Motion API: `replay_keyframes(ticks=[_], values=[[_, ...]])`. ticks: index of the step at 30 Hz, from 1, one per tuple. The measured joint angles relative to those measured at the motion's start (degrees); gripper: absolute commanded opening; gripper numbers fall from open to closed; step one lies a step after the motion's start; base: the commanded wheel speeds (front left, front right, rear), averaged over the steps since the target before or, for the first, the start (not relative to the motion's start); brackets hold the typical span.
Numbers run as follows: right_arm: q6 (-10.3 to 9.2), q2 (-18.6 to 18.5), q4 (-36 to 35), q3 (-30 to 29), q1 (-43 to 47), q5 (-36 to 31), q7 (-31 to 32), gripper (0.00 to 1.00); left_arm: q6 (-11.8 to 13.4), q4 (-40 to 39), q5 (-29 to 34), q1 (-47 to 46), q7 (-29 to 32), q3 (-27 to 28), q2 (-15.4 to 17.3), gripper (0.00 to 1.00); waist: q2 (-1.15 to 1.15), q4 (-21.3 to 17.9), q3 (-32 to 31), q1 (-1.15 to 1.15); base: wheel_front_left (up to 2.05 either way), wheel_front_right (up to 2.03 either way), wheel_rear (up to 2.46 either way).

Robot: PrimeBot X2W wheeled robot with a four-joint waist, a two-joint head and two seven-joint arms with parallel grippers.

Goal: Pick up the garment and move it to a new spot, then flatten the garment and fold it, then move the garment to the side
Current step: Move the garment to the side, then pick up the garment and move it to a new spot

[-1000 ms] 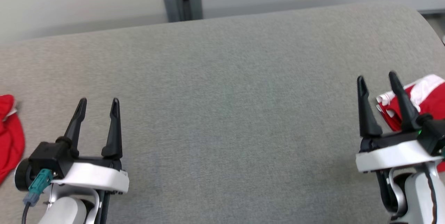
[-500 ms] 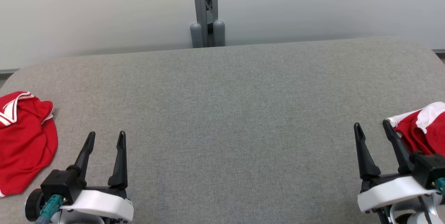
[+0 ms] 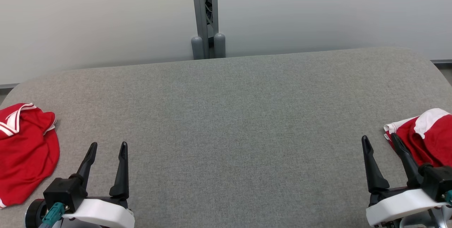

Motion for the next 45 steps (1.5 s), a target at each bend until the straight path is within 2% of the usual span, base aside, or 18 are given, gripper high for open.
replay_keyframes(ticks=[14, 21, 29, 30, 37, 43, 45], values=[[0.00, 0.00, -0.03, -0.24, 0.25, 0.73, -0.25, 1.00, 0.19, -0.13, -0.08, -0.23, 0.07, -0.10, 0.30, 1.00, 0.00, 0.23, 0.44, 0.00, 0.00, 0.00, 0.00], [0.00, -0.03, -0.73, -0.30, 1.22, 0.75, -0.25, 1.00, 0.14, 0.10, -0.24, -1.19, -0.02, 0.11, 0.10, 1.00, 0.00, 3.34, 0.21, 0.00, 0.00, 0.00, 0.00], [0.00, -0.02, -0.99, 1.41, 0.87, 0.91, -0.27, 1.00, -0.63, 0.22, -2.01, -1.98, -1.05, 3.44, -0.27, 1.00, 0.00, 11.31, 0.39, 0.00, 0.00, 0.00, 0.00], [0.00, -0.02, -0.79, 1.80, 0.75, 1.24, -0.42, 1.00, -0.91, 0.55, -2.33, -2.05, -1.29, 4.30, -0.54, 1.00, 0.00, 13.59, 0.36, 0.00, 0.00, 0.00, 0.00], [0.00, -0.02, 0.01, 2.93, 0.41, 1.64, -0.63, 1.00, -1.12, 0.58, -2.57, -1.46, -1.60, 6.22, -1.62, 1.00, 0.00, 21.22, 0.01, 0.00, 0.00, 0.00, 0.00], [0.00, 0.00, 0.83, 3.68, 0.05, 1.98, -0.77, 1.00, -1.98, 1.04, -2.75, -1.35, -1.63, 7.34, -2.49, 1.00, 0.00, 25.89, -0.15, 0.00, 0.00, 0.00, 0.00], [0.00, 0.00, 1.00, 3.75, -0.03, 2.03, -0.79, 1.00, -2.36, 1.24, -2.74, -1.35, -1.64, 7.60, -2.70, 1.00, 0.00, 26.32, -0.14, 0.00, 0.00, 0.00, 0.00]])
